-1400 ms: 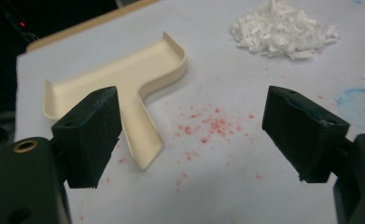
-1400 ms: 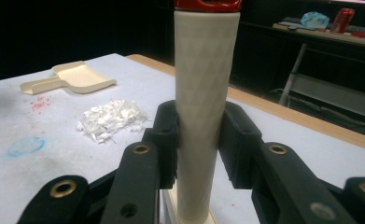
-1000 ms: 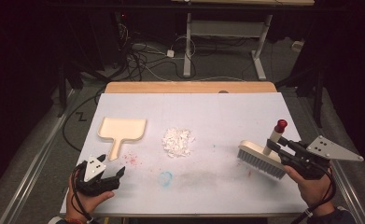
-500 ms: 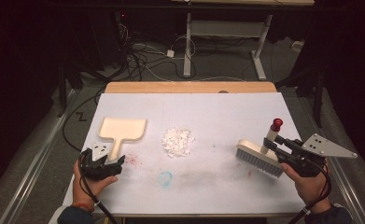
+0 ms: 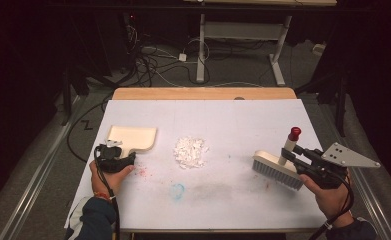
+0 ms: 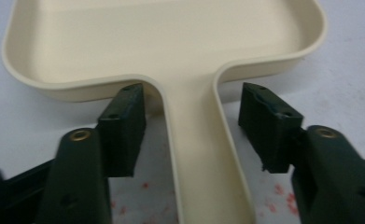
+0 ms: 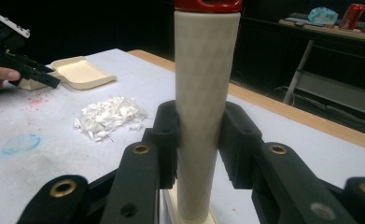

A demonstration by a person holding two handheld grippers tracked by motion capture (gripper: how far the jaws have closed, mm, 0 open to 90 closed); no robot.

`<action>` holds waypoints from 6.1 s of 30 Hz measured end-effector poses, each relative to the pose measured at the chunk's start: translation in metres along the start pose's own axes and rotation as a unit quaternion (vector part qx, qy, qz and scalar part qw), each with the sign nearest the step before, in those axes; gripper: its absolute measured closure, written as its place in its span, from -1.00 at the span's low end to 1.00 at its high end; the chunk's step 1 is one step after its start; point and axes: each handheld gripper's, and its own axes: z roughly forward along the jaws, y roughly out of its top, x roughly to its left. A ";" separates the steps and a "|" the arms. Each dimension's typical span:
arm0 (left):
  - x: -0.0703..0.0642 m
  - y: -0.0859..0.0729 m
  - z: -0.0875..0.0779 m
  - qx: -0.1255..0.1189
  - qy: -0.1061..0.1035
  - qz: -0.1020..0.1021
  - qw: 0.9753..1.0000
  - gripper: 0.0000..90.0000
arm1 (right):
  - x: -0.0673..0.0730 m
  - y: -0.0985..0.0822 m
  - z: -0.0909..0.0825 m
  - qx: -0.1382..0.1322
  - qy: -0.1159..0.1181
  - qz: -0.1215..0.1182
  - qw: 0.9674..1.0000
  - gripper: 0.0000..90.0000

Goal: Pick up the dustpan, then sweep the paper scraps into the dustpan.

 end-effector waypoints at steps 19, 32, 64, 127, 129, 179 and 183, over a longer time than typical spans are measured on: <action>0.002 0.015 -0.011 -0.001 0.022 0.030 0.999 0.41 | -0.004 -0.003 0.005 0.006 0.004 0.005 1.000 0.57; 0.005 0.013 -0.038 -0.018 0.007 0.032 0.999 0.42 | -0.003 0.001 0.014 0.006 0.013 0.000 1.000 0.57; -0.024 -0.041 -0.119 0.027 -0.063 0.134 0.989 0.42 | -0.015 0.016 0.082 0.000 -0.010 0.006 1.000 0.57; -0.068 -0.048 -0.083 0.091 -0.137 0.195 0.967 0.41 | 0.125 0.042 0.223 -0.045 0.047 0.008 0.998 0.55; -0.069 -0.047 -0.082 0.091 -0.138 0.193 0.967 0.41 | 0.128 0.040 0.222 -0.049 0.049 0.008 0.998 0.55; -0.077 -0.036 -0.065 0.111 -0.116 0.210 0.964 0.41 | 0.100 0.050 0.161 -0.053 0.048 -0.020 0.997 0.57; -0.074 -0.040 -0.069 0.112 -0.111 0.205 0.966 0.41 | 0.104 0.038 0.151 -0.030 0.054 -0.033 0.998 0.57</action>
